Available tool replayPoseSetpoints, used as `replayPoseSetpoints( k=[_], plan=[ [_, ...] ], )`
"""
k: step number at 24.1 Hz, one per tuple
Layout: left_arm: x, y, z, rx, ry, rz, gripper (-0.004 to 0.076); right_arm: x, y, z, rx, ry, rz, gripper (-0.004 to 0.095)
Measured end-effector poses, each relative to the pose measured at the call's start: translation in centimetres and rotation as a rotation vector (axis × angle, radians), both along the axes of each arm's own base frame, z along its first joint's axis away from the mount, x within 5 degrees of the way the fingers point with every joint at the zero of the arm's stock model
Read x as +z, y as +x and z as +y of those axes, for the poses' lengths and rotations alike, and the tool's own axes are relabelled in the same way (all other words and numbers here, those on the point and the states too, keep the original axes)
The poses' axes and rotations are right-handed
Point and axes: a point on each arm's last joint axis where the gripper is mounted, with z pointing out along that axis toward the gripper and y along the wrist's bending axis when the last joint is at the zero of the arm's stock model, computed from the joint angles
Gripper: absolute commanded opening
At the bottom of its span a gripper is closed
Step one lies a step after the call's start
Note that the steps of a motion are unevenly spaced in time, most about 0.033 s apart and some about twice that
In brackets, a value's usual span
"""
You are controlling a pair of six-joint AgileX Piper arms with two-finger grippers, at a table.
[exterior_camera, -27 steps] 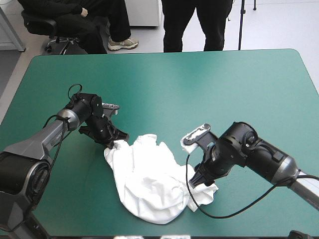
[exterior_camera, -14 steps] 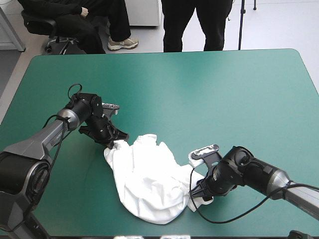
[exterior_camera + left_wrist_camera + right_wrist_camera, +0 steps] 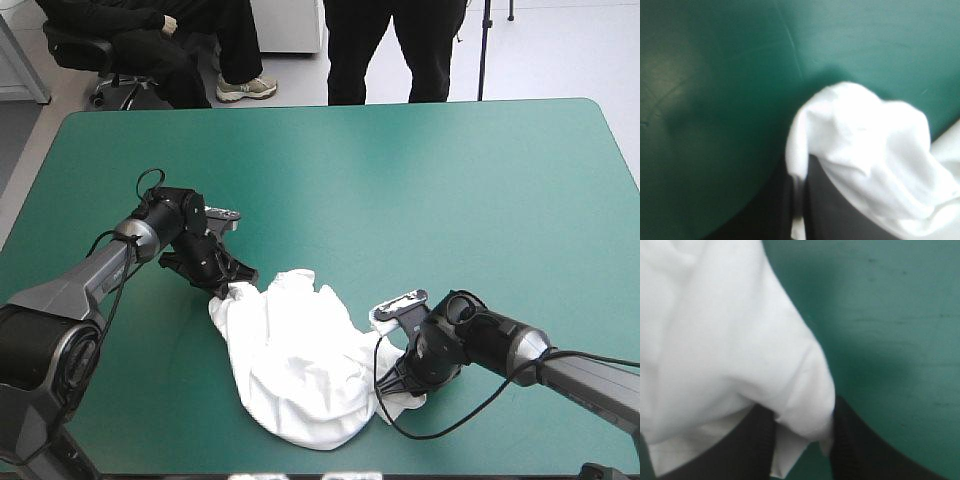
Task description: Fold the cloth
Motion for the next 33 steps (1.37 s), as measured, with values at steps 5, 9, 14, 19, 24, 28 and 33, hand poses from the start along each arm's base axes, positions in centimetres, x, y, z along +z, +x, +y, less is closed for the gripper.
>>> replayPoseSetpoints(
  k=[5, 9, 14, 19, 24, 28, 33],
  plan=[
    [0.0, 0.0, 0.0, -0.002, 0.001, 0.003, -0.0017, 0.0, 0.0, 0.3, 0.025, 0.016, 0.012, -0.0018],
    [0.5, 0.1, 0.1, -0.016, 0.008, -0.003, -0.0017, 0.7, 0.4, 0.0, -0.008, 0.017, -0.006, -0.0018],
    [4.9, 0.3, 0.1, -0.024, -0.009, -0.128, -0.0017, 3.2, 3.0, -2.2, -0.088, 0.054, -0.072, -0.0018],
    [13.0, -0.6, 0.5, -0.019, -0.063, -0.370, -0.0017, 10.7, 5.9, -5.2, -0.131, 0.170, -0.237, -0.0018],
    [21.9, -3.5, 1.3, -0.012, -0.135, -0.639, -0.0017, 20.2, 8.2, -8.3, -0.146, 0.308, -0.471, -0.0018],
    [28.8, -7.5, 2.3, -0.008, -0.201, -0.871, -0.0017, 28.2, 7.4, -10.2, -0.130, 0.369, -0.724, -0.0017],
    [36.7, -12.9, 3.6, -0.009, -0.322, -1.201, -0.0017, 35.5, 4.1, -10.8, -0.056, 0.427, -0.974, -0.0017]
  ],
)
